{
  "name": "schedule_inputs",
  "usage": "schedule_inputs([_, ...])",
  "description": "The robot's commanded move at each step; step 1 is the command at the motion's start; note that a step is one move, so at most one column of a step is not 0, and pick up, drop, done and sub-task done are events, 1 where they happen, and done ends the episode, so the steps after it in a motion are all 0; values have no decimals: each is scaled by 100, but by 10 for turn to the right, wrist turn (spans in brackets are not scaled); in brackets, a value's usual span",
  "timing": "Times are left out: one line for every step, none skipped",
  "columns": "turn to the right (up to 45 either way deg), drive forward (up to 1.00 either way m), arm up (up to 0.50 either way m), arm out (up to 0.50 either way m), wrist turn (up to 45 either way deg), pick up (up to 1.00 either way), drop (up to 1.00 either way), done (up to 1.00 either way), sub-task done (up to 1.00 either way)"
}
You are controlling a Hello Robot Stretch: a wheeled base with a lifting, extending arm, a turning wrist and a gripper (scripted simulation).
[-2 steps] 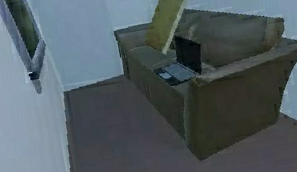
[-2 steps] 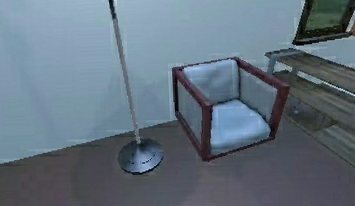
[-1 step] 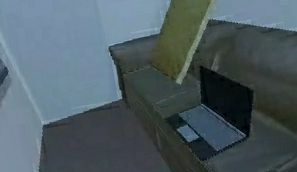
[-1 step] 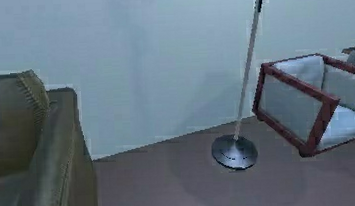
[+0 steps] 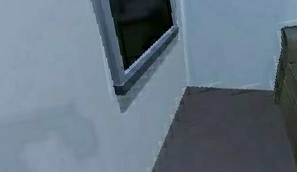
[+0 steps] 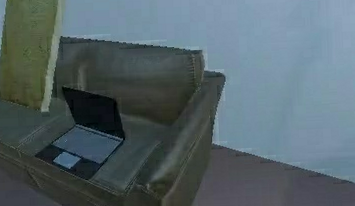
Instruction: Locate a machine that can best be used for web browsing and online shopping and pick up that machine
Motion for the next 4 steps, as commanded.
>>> schedule_inputs([-270, 0, 0, 0, 0, 0, 0, 0, 0])
schedule_inputs([0, 0, 50, 0, 0, 0, 0, 0, 0])
schedule_inputs([0, 0, 12, 0, 0, 0, 0, 0, 0])
schedule_inputs([0, 0, 0, 50, 0, 0, 0, 0, 0])
